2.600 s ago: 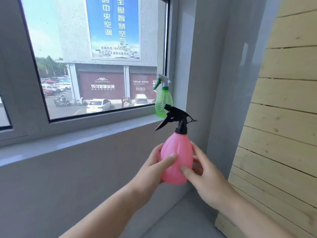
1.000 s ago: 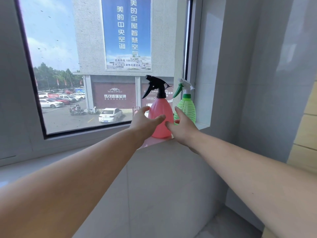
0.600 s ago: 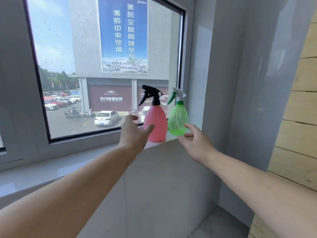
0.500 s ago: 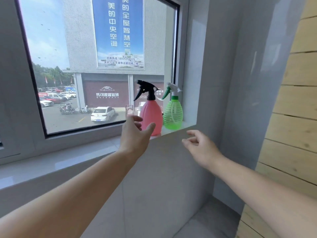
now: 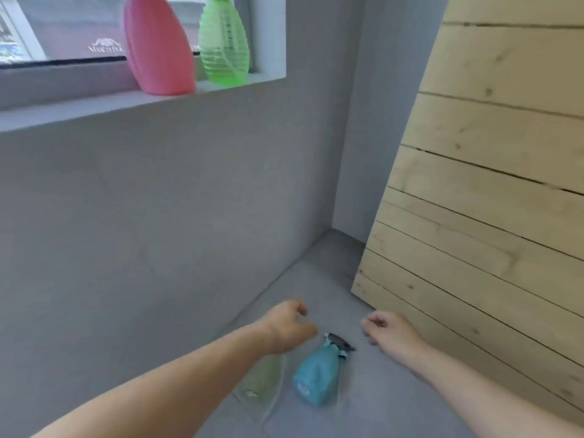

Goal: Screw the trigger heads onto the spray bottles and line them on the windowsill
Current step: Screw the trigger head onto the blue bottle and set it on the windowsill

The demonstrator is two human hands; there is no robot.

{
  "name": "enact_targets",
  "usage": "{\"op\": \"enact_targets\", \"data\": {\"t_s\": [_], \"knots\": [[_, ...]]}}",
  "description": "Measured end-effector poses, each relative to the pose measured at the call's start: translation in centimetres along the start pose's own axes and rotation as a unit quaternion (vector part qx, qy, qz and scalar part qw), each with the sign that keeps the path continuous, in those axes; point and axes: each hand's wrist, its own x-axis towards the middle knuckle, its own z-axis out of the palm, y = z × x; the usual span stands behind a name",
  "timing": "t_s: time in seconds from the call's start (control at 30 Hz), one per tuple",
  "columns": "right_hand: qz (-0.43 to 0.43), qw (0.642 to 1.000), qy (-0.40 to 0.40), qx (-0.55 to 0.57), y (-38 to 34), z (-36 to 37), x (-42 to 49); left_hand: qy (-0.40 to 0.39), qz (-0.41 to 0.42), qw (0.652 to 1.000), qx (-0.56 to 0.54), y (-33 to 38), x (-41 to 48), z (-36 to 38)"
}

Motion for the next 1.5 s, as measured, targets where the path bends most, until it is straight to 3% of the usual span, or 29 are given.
{"op": "enact_targets", "data": {"t_s": [0.2,0.37,0.6,0.73,0.9,1.03,1.17,1.5], "knots": [[0.088,0.994,-0.047,0.033,7.9,4.0,4.2,-0.075,-0.051,0.991,0.099,-3.3,5.7,7.4],[0.149,0.983,-0.033,0.106,10.5,7.8,9.3,-0.054,-0.073,0.988,0.124,-5.2,8.9,11.0],[0.166,0.984,-0.013,0.07,12.5,11.6,14.3,-0.049,-0.115,0.986,0.112,-7.0,11.4,15.5],[0.192,0.98,0.012,0.055,13.3,12.1,15.6,-0.07,-0.164,0.983,0.044,-7.5,12.0,16.9],[0.245,0.969,-0.031,0.024,12.6,11.9,15.6,-0.084,-0.234,0.964,-0.097,-7.1,10.6,17.1],[0.273,0.959,-0.067,0.029,12.0,12.0,14.6,-0.101,-0.22,0.96,-0.142,-7.5,8.7,16.0],[0.284,0.951,-0.07,0.103,11.1,11.3,12.7,-0.098,-0.186,0.963,-0.169,-7.1,6.7,13.0],[0.131,0.957,-0.02,0.257,0.9,-2.0,4.2,-0.046,-0.066,0.975,-0.208,1.0,-2.4,3.7]]}}
